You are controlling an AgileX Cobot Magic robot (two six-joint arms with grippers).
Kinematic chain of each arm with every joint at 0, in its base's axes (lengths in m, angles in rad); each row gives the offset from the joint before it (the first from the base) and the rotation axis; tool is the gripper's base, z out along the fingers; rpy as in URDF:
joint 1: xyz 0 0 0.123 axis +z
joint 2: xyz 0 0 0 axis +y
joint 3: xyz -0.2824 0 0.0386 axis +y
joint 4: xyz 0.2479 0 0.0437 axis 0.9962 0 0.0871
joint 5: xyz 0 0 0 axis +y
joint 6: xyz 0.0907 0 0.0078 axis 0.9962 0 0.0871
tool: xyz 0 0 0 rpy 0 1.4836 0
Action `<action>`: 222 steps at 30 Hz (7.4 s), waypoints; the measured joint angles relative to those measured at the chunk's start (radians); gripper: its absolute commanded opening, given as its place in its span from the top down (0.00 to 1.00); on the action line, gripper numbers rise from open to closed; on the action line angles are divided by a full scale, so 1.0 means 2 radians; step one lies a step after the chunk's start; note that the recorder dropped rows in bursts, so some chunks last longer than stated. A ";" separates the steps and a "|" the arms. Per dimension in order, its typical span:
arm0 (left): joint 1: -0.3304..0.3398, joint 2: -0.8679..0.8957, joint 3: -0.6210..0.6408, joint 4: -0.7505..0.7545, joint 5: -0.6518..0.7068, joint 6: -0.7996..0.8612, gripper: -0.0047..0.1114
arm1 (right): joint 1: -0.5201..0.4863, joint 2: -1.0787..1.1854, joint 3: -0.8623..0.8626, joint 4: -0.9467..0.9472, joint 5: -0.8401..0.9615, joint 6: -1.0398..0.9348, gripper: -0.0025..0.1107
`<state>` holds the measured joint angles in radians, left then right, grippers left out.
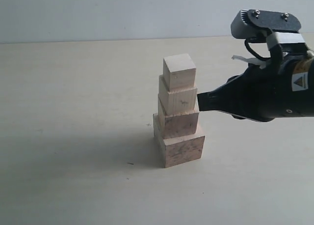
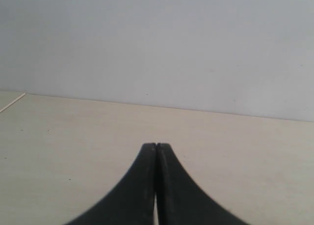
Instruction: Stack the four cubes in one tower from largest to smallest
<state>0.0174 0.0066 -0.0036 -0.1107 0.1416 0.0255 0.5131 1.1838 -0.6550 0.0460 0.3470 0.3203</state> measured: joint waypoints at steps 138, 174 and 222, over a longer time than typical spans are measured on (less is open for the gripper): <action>0.000 0.000 0.000 0.000 0.000 0.000 0.96 | 0.115 -0.130 0.149 0.054 -0.154 -0.065 0.94; 0.000 0.000 0.000 0.000 0.000 0.000 0.96 | -0.020 -0.337 0.152 -0.006 -0.085 -0.028 0.98; 0.000 0.000 0.000 0.000 0.000 0.000 0.96 | -0.060 -0.448 0.288 -0.187 -0.161 -0.012 0.98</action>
<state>0.0174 0.0066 -0.0036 -0.1107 0.1416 0.0255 0.3924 0.2884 -0.0783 -0.3283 0.0250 0.2957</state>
